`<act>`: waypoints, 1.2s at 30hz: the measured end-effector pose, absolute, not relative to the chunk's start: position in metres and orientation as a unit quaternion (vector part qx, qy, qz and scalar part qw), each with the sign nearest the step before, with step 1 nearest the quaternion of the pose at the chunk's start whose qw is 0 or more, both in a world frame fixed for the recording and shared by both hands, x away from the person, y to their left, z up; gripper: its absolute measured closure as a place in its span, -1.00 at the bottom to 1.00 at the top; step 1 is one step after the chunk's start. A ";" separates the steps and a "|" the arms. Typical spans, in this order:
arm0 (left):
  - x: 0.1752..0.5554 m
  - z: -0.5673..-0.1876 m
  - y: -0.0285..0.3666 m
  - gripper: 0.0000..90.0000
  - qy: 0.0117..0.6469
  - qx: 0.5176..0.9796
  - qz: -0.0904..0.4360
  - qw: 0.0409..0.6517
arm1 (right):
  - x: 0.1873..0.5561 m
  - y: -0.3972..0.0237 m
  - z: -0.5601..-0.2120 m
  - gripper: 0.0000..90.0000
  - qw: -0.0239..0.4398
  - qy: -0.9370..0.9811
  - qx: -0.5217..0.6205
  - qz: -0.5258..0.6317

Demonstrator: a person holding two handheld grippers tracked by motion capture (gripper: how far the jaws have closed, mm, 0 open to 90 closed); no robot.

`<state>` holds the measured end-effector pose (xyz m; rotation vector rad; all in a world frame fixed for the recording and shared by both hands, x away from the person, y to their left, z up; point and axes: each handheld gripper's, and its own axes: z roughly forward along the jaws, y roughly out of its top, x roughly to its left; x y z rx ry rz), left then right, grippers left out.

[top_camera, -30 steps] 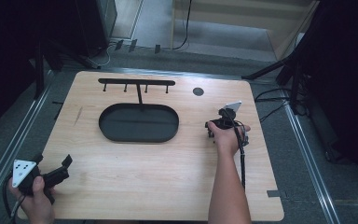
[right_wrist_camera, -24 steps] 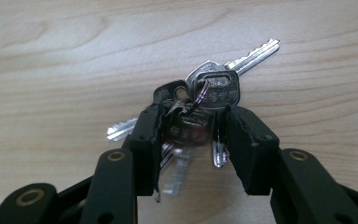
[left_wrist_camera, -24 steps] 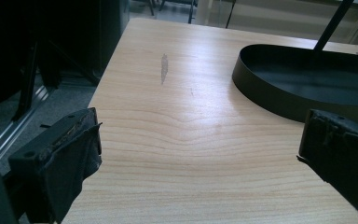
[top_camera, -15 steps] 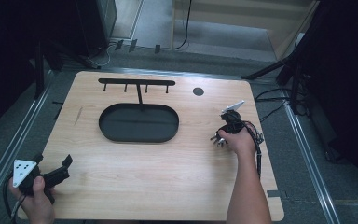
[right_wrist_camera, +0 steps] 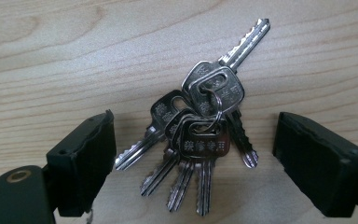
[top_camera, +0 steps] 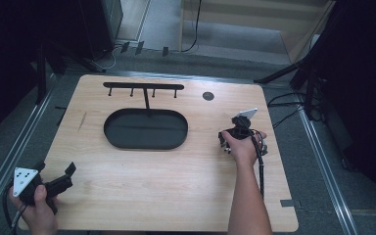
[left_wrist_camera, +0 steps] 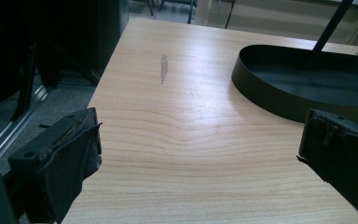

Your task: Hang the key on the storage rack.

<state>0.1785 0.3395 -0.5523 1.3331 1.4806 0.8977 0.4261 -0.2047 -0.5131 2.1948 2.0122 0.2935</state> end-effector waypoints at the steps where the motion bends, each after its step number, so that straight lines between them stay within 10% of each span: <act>1: 0.179 -0.552 0.339 -1.00 0.602 0.542 0.365 0.460 | 0.426 -0.205 -0.513 -0.70 0.075 0.671 0.732 0.098; 15: 0.179 -0.552 0.339 -1.00 0.602 0.543 0.362 0.460 | 0.411 -0.223 -0.505 0.25 0.075 0.714 0.690 0.091; 25: 0.179 -0.552 0.339 -1.00 0.602 0.543 0.362 0.459 | 0.406 -0.234 -0.503 0.29 0.028 0.729 0.676 0.103; 29: 0.179 -0.552 0.339 -1.00 0.602 0.543 0.361 0.460 | 0.403 -0.232 -0.504 -0.20 0.052 0.736 0.669 0.094; 36: 0.179 -0.552 0.339 -1.00 0.602 0.543 0.360 0.461 | 0.402 -0.231 -0.504 0.09 0.039 0.717 0.691 0.081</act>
